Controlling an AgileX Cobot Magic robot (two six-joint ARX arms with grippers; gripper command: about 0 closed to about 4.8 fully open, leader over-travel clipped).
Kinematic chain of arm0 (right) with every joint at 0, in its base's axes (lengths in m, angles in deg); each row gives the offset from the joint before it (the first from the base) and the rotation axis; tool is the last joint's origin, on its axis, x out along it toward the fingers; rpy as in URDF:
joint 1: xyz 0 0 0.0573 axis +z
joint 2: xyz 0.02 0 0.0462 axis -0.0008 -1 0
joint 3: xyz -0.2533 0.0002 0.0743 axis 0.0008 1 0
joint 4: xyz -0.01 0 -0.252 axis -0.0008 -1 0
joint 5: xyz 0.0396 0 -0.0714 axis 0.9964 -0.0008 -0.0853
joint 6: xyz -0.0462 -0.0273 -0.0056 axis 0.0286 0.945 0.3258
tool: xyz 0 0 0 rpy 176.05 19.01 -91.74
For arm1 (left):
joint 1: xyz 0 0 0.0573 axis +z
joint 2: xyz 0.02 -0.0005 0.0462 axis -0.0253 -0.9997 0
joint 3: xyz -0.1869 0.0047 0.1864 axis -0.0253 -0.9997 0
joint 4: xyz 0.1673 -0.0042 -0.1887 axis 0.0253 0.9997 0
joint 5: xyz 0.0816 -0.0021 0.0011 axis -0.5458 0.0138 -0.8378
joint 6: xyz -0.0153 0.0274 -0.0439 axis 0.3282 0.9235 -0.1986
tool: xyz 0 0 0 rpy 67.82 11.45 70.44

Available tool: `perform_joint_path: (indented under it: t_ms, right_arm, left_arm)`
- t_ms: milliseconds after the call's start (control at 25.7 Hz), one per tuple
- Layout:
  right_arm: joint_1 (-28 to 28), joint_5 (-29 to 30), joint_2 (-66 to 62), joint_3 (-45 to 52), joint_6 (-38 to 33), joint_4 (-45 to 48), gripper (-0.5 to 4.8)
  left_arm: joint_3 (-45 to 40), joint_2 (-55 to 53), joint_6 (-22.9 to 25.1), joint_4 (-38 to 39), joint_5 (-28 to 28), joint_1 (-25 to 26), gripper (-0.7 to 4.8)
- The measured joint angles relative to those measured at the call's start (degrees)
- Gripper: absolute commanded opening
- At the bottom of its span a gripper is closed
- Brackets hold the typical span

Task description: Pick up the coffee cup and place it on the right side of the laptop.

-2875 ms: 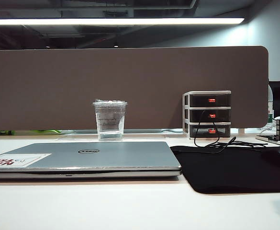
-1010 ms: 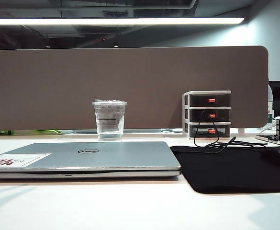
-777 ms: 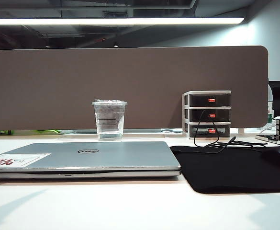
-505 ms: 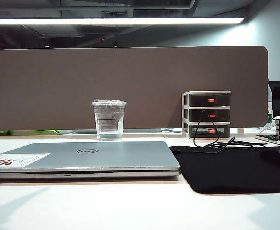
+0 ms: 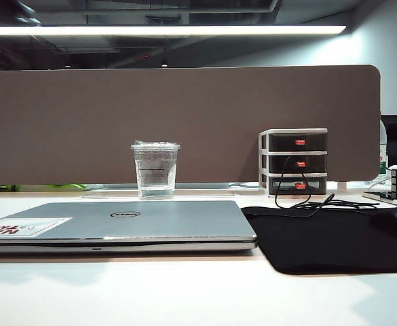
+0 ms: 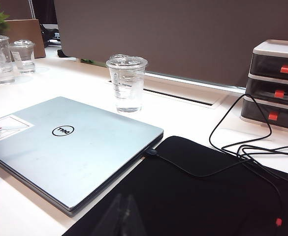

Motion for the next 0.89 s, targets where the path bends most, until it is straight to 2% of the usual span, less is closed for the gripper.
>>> perform_joint_path:
  t_ms: [117,272,583,661,738,894]
  right_arm:
    - [0.0,0.02,0.0,0.0,0.0,0.0,-0.01]
    - [0.0,0.0,0.0,0.0,0.0,0.0,-0.01]
    - [0.0,0.02,0.0,0.0,0.0,0.0,-0.01]
    - [0.0,0.02,0.0,0.0,0.0,0.0,-0.01]
    - [0.0,0.0,0.0,0.0,0.0,-0.02,-0.01]
    - [0.0,-0.04,0.0,0.0,0.0,0.0,-0.01]
  left_arm:
    - [4.66,-9.9,0.15,-2.93,2.84,0.0,4.79]
    - [8.98,-18.73,0.28,-6.12,3.28,0.0,4.79]
    - [10.93,-23.8,0.33,-8.79,0.79,-0.02,4.79]
    - [10.93,-24.24,3.89,-9.64,0.57,0.0,4.79]
    - [10.93,-26.56,12.92,-12.09,1.7,0.02,4.79]
    - [11.39,-32.24,15.23,-19.06,1.73,0.09,4.79]
